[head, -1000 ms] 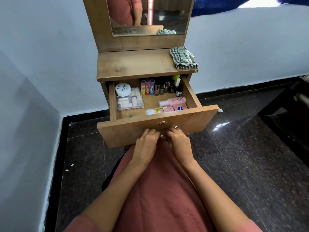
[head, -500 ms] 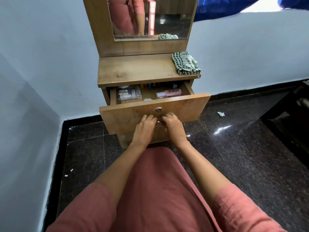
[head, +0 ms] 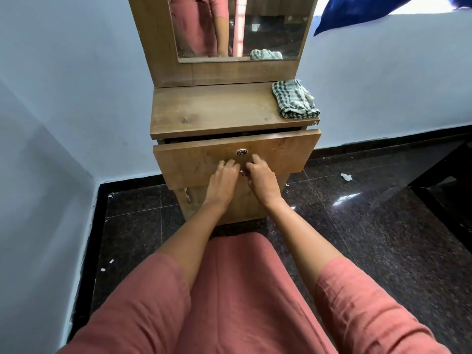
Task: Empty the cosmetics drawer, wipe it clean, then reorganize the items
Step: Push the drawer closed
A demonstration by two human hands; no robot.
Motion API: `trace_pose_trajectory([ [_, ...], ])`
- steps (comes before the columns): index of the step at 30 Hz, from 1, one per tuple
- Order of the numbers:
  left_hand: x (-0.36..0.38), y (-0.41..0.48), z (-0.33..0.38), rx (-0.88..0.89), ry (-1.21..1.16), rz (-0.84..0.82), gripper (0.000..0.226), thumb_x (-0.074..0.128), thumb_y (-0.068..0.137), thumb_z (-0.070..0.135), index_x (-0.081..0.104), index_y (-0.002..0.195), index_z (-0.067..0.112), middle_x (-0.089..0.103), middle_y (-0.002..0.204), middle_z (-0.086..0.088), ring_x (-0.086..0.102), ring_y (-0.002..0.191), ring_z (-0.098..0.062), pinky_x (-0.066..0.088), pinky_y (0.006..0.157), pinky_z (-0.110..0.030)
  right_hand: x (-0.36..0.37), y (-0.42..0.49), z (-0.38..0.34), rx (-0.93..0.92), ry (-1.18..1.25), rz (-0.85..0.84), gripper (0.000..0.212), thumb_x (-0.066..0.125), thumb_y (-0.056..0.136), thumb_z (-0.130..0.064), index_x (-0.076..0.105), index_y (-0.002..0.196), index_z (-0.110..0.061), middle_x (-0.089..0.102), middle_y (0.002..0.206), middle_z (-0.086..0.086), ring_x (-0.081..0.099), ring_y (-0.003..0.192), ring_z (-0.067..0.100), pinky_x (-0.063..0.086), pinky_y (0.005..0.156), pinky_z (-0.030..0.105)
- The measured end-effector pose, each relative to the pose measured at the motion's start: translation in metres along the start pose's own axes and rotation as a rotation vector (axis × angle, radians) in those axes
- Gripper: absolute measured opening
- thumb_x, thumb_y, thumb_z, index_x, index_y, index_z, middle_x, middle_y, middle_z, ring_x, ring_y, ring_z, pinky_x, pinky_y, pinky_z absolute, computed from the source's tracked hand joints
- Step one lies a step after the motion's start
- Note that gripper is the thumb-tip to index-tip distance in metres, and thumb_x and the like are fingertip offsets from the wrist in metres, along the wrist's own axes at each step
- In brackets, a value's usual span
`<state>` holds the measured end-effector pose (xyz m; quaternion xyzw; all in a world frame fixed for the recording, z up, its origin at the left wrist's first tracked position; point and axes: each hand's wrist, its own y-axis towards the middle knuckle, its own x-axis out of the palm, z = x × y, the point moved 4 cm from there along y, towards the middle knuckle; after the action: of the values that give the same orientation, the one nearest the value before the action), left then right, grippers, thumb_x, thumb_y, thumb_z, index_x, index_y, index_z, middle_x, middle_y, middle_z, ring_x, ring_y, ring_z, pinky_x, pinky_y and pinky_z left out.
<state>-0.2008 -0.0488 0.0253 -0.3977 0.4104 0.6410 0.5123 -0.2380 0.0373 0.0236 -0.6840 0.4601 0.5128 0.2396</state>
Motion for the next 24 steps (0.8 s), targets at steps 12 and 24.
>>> trace_pose_trajectory([
  [12, -0.003, 0.035, -0.014, -0.012, -0.041, 0.026, 0.022, 0.04, 0.093, 0.001, 0.059, 0.104, -0.001, 0.056, 0.116, -0.017, 0.045, 0.117, -0.036, 0.044, 0.087, -0.043, 0.008, 0.036, 0.003, 0.009, 0.085, 0.061, 0.019, 0.045, 0.092, -0.007, 0.059, 0.09, 0.005, 0.048, 0.123, 0.017, 0.048, 0.107, 0.037, 0.045, 0.071, 0.044],
  [24, 0.009, 0.041, -0.022, -0.022, -0.066, 0.07, 0.027, 0.039, 0.09, -0.005, 0.058, 0.109, 0.0, 0.055, 0.12, -0.015, 0.044, 0.119, -0.033, 0.045, 0.093, -0.04, 0.026, 0.039, 0.004, 0.038, 0.034, 0.085, 0.024, 0.039, 0.093, -0.005, 0.058, 0.107, 0.0, 0.046, 0.127, 0.015, 0.046, 0.113, 0.036, 0.047, 0.074, 0.048],
])
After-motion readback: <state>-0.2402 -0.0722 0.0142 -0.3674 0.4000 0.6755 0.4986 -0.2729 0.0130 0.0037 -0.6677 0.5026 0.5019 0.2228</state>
